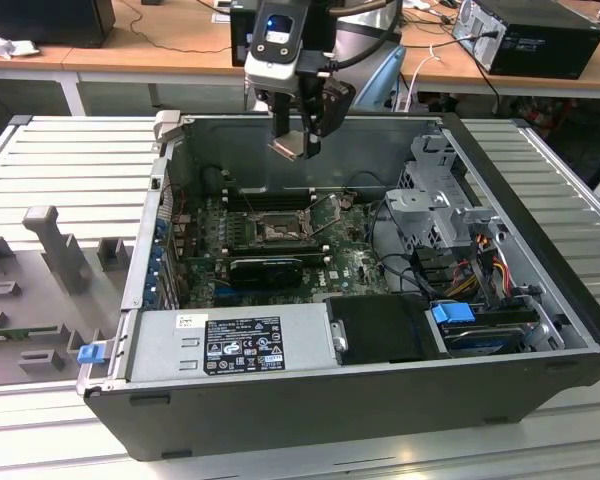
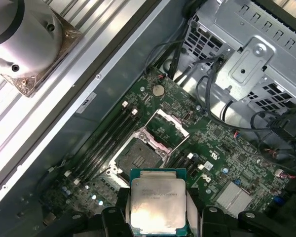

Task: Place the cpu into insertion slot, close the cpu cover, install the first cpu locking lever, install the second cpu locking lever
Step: 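Place the cpu into insertion slot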

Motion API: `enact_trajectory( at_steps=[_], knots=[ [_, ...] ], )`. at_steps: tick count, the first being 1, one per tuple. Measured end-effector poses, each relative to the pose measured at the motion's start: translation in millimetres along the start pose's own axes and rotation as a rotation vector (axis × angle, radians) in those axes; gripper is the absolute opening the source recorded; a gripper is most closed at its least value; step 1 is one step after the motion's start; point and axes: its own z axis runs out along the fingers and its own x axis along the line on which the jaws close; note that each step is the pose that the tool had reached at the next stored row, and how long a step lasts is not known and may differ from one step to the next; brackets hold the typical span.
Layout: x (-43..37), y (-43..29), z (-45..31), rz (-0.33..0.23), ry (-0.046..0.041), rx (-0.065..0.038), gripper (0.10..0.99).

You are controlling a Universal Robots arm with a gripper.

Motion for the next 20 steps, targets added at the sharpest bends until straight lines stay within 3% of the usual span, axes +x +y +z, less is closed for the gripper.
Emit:
enact_trajectory(
  at_steps=[20],
  knots=[
    [0.0,0.0,0.0,0.123,-0.0110,-0.002,0.541]
  ],
)
